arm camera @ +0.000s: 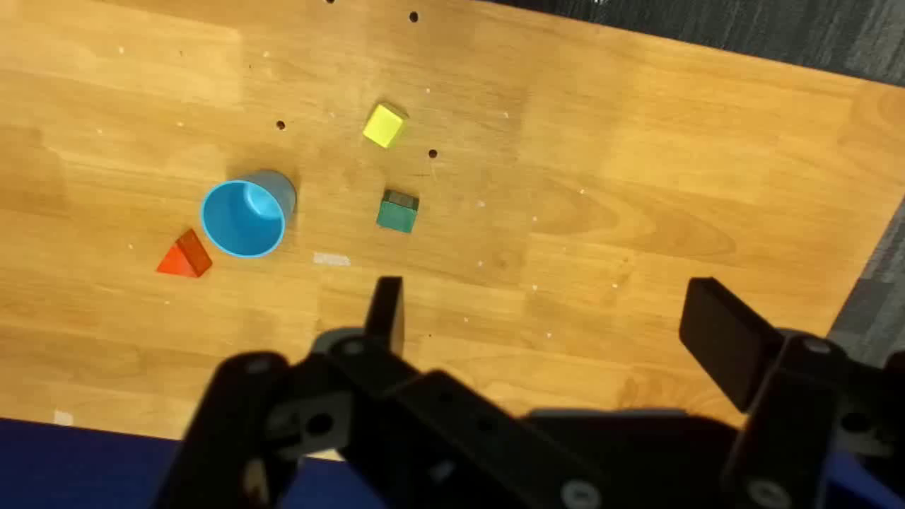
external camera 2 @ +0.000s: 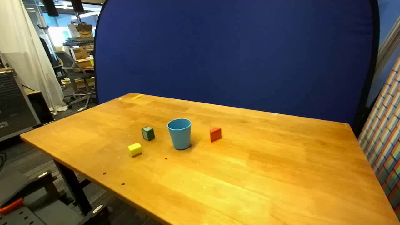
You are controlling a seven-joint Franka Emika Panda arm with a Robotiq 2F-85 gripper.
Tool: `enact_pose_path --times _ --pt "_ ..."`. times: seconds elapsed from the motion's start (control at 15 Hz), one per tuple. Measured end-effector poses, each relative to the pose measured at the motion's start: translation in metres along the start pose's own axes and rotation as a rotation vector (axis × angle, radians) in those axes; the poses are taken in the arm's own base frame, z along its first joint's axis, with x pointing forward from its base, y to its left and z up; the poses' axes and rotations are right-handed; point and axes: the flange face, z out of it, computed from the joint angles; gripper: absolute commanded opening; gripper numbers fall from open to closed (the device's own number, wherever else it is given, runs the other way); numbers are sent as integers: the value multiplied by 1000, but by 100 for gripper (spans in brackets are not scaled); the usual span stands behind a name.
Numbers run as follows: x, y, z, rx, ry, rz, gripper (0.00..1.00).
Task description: Put the yellow block in the cup
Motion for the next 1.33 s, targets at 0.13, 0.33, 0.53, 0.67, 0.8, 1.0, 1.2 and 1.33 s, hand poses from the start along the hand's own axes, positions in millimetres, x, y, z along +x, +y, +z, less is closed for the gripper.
enact_pose_path --times 0.13,0.33,0.53,0.67,0.8,1.0,1.2,1.33 --pt "1 0 -6 0 13 -1 100" --pt "0 0 -10 0 22 -1 100" --pt "0 0 -10 0 22 -1 100" --pt "0 1 -5 0 12 2 100" --pt "-3 10 13 7 -4 21 100" --pt "-8 39 56 29 -1 81 100" --pt "-20 64 100 64 17 138 100" --pt "-30 74 130 85 36 166 100"
